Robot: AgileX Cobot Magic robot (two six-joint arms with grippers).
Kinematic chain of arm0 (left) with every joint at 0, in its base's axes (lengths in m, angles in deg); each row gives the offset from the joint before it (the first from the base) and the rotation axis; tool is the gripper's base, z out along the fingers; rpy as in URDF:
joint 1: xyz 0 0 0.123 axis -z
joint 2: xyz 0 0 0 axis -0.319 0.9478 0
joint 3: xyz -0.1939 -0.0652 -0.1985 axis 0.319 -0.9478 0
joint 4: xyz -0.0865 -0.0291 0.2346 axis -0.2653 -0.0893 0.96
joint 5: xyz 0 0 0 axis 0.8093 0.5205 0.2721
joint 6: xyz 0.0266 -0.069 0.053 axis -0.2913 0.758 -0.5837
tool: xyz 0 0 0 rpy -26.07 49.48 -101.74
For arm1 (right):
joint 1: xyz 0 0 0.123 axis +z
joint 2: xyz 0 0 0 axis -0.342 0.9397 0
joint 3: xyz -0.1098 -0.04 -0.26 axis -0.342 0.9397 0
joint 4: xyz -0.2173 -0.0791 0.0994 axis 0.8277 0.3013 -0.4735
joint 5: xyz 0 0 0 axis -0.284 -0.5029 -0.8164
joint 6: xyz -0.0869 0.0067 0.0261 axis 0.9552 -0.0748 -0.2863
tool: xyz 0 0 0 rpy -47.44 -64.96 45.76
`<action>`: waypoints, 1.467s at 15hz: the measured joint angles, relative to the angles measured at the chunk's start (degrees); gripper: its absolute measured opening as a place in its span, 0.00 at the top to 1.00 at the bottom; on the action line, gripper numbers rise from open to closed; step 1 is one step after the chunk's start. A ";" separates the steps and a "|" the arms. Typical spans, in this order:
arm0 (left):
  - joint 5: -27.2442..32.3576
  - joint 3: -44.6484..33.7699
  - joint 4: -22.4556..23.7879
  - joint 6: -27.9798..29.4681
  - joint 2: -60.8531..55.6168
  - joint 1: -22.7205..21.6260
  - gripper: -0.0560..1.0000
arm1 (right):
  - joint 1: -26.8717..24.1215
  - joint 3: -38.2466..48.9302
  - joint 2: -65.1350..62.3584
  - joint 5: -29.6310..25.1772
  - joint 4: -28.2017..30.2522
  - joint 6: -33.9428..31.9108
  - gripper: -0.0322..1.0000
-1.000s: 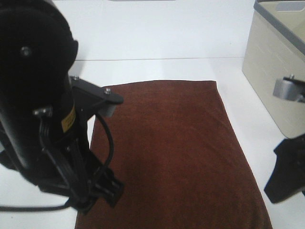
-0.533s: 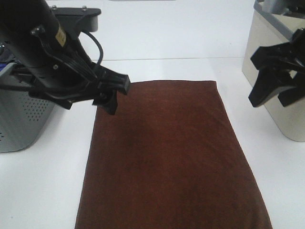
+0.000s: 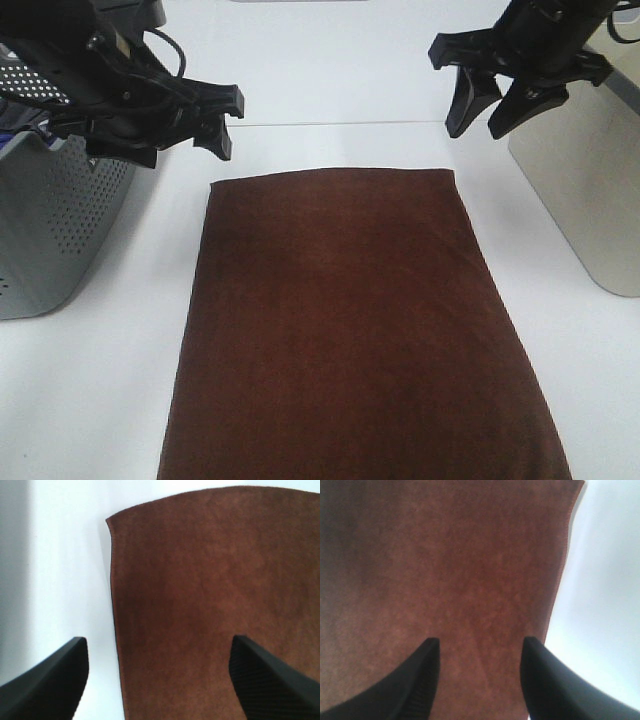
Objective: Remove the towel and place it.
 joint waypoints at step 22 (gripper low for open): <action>10.43 27.96 2.01 -6.70 24.69 -1.09 0.25 | -3.72 -36.67 40.62 1.03 10.37 -7.68 0.50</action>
